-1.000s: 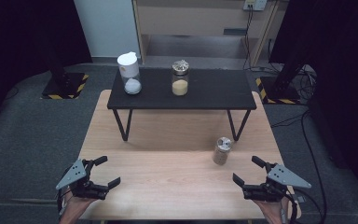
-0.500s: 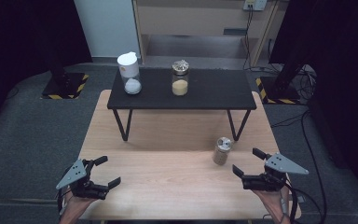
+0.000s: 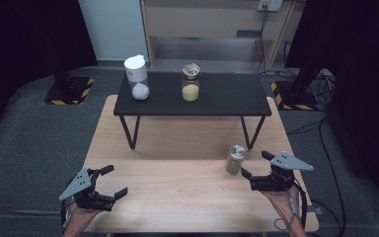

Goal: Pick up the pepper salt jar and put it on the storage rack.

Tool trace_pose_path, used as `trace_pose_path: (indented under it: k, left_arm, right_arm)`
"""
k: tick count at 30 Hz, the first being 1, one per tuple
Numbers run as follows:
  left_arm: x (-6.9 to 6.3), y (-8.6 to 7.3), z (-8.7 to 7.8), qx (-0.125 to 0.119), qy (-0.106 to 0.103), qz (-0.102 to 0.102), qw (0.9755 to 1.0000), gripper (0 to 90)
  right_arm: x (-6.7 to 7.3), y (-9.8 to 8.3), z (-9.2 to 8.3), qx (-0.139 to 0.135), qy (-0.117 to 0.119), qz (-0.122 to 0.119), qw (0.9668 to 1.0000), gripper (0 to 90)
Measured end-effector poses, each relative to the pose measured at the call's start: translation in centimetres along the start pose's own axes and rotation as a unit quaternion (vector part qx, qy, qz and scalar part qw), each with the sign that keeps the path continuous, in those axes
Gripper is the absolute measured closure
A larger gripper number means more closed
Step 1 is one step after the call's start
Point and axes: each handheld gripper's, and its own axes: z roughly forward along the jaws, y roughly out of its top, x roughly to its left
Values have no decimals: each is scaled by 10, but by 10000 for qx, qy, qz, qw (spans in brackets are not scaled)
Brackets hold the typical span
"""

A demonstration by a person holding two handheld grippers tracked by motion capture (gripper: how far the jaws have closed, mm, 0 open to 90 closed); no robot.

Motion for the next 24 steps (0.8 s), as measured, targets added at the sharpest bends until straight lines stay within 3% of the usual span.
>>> trace_pose_path:
  k: [12,24]
  left_arm:
    - [0,0,0,14,-4,8,10000,11]
    - [0,1,0,18,-6,6,10000,11]
  right_arm:
    - [-5,7,26,254,-41,140,9996,42]
    - [-8,11,51,478,-142,92,9987,47]
